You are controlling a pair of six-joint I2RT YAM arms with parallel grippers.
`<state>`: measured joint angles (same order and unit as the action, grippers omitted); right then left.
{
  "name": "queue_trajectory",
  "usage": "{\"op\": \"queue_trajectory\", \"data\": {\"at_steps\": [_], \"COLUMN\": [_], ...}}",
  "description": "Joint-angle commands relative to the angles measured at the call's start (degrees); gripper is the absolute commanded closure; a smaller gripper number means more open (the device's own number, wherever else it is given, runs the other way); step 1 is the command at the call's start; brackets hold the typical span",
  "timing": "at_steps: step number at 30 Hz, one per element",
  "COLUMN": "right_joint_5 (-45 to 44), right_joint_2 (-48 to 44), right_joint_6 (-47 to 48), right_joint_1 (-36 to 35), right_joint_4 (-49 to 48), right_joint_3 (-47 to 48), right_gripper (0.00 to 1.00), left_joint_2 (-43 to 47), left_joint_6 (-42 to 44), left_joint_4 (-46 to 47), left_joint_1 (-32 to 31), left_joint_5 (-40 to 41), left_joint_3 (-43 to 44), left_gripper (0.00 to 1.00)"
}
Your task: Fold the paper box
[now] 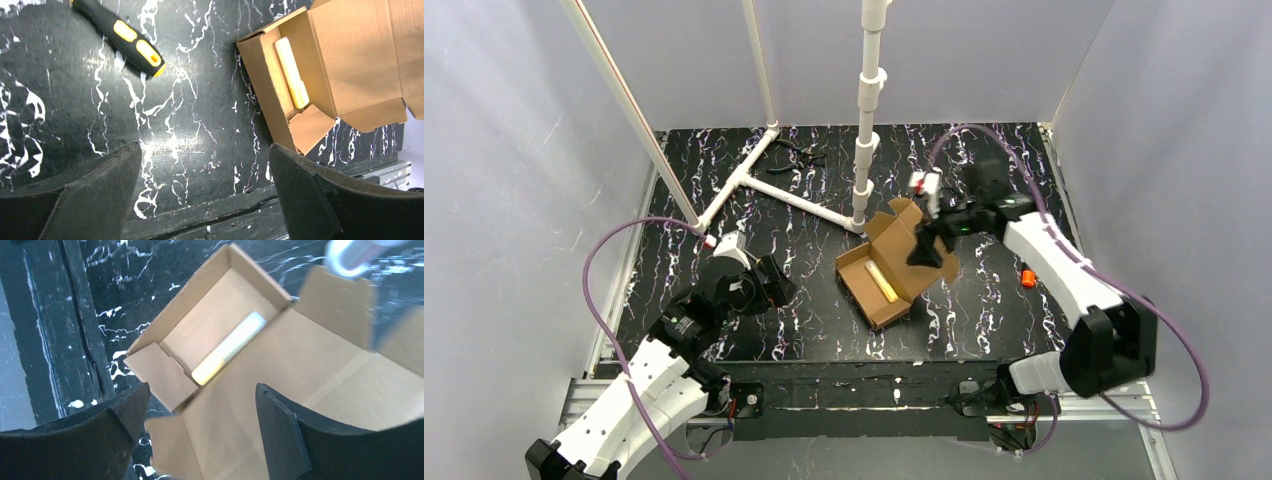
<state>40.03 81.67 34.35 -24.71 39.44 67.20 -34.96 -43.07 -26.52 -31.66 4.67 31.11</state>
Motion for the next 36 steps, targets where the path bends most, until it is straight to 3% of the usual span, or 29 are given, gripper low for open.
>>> {"op": "queue_trajectory", "data": {"at_steps": [1,5,9,12,16,23,25,30,36], "right_joint_5": [13.7,16.0,6.2,6.4,8.9,11.3,11.9,14.6,13.1], "right_joint_2": [-10.1,-16.5,-18.1,-17.3,-16.9,-13.7,-12.2,-7.1,-7.3], "right_joint_6": [0.3,-6.7,-20.2,-27.3,-31.0,-33.3,-34.0,-32.5,-29.6], "right_joint_1": [11.0,17.7,20.8,24.0,26.6,26.4,26.2,25.2,22.9], "right_joint_4": [-3.3,-12.5,-23.0,-29.0,-32.4,-32.1,-31.7,-27.2,-25.3], "right_joint_3": [-4.7,-10.1,-15.8,-19.7,-22.6,-23.1,-22.9,-20.4,-19.5], "right_gripper": [0.11,0.07,0.03,0.02,0.04,0.13,0.19,0.54,0.79], "left_joint_2": [-1.7,-4.8,-8.6,-12.7,-19.1,-31.5,-34.3,-40.7,-50.5], "left_joint_6": [8.3,12.8,18.6,22.9,24.7,24.7,23.7,22.4,23.3], "left_joint_4": [-2.2,-1.4,5.1,10.9,14.3,16.6,17.9,24.8,24.6], "left_joint_1": [0.2,0.2,0.2,0.2,0.2,0.2,0.2,0.4,0.6], "left_joint_5": [-0.4,-4.5,-17.9,-25.2,-26.1,-20.6,-20.1,-22.2,-24.4], "left_joint_3": [6.3,9.8,10.7,10.9,12.8,17.6,18.5,19.0,23.7], "left_gripper": [0.02,0.02,0.06,0.08,0.08,0.07,0.07,0.10,0.21]}}
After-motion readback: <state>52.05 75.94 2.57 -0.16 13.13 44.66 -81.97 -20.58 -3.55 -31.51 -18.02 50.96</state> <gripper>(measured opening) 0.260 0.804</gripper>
